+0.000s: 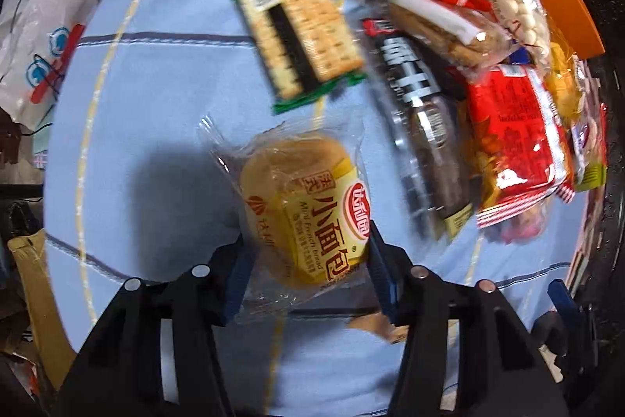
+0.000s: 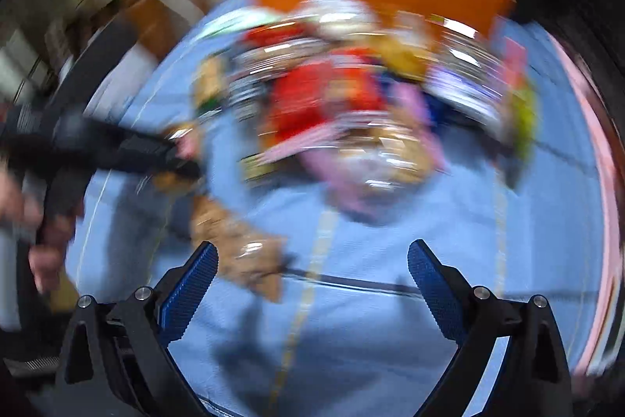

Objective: Organize snacks
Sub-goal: 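Grasp the yellow bread bag with the left tool while the right tool grasps the peanut bag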

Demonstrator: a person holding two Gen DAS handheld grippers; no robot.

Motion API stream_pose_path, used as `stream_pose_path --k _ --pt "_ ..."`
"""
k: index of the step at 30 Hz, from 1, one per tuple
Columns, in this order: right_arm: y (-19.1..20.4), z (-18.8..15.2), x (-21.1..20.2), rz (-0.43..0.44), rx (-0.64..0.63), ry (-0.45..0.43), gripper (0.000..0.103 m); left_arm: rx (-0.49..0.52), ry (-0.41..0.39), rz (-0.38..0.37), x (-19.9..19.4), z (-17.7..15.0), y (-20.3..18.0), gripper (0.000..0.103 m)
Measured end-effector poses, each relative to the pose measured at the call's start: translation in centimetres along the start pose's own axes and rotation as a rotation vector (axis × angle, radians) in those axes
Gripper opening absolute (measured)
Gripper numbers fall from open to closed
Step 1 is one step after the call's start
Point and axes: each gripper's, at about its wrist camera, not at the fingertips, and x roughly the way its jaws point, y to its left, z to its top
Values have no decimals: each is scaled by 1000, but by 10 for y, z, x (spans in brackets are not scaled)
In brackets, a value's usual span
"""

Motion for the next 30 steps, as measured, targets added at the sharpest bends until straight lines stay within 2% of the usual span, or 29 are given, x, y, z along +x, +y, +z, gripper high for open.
stream_pose_path --k 5,7,9,10,12,13,14,20,23,28,30 --pt "65 -2 23 -79 -392 -45 98 15 4 4 -7 -11 16 52" --pt "76 -2 41 -85 -489 1 98 5 9 -1 -9 -15 24 52" --pt "78 -4 58 -88 -526 68 95 -8 9 -2 -8 -20 35 52" --pt "76 -4 67 -82 -521 108 90 -14 14 -6 -7 -22 39 52" --pt "68 1 67 -6 -452 125 70 -25 15 -13 -7 -27 47 52" --pt "63 5 65 18 -421 135 44 -20 10 -12 -9 -29 50 52" --pt "58 10 62 55 -388 146 40 -13 5 -8 -10 -27 50 52" --pt "34 23 29 108 -274 91 37 31 -56 11 -13 -23 21 52" --pt "20 27 2 154 -218 42 37 55 -92 -18 -30 -21 10 52" --pt "0 29 -38 161 -161 -46 37 108 -189 -28 -70 -12 1 52" --pt "-11 40 -43 150 -138 -65 37 132 -217 -27 -70 -12 -14 52"
